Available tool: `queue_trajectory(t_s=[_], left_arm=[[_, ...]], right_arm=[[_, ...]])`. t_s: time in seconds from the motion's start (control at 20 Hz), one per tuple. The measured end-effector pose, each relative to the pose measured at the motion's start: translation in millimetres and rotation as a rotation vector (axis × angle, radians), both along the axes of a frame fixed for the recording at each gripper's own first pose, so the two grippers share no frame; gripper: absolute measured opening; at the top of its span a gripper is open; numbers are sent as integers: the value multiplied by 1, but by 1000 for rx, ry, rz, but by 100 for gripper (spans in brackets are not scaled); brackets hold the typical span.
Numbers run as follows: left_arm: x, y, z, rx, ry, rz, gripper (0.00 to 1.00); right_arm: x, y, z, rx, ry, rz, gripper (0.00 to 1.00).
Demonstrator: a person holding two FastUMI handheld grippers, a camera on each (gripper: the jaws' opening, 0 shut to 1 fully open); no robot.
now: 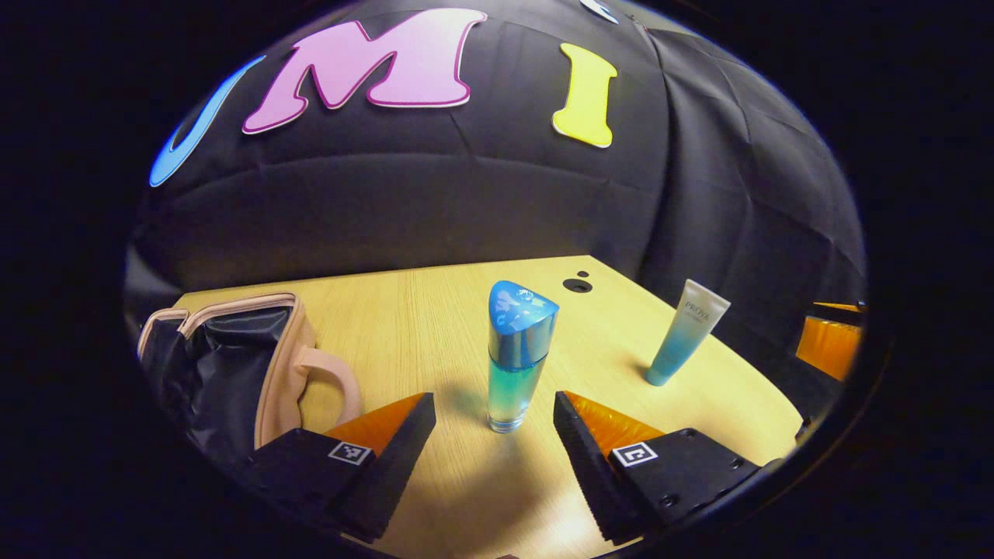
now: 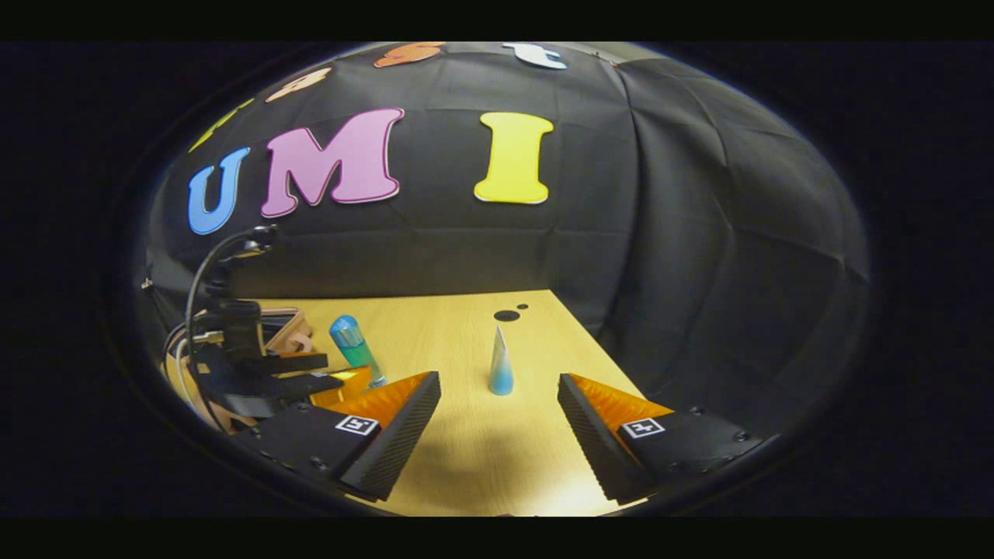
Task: First open the suitcase, pack the skin care products into it, and then close the suitcase.
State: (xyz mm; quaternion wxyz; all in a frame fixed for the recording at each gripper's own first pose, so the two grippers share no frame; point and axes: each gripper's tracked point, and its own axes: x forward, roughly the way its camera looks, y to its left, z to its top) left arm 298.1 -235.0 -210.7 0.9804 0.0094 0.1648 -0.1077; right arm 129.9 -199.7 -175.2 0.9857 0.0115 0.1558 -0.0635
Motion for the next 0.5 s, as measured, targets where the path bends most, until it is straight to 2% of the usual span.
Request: queue_trajectory(t_s=[0.1, 0.2, 0.3, 0.5], left_arm=[[12, -8, -7, -22, 23, -5, 97], [25, -14, -8, -20, 25, -5, 96], [35, -19, -10, -13, 33, 3, 90], [47, -18, -13, -37, 52, 65, 63]], right_arm=[[12, -3, -12, 27, 7, -1, 97], [36, -8, -29, -3, 26, 9, 97], [55, -8, -43, -18, 45, 20, 97], [88, -6, -63, -28, 49, 11, 97]])
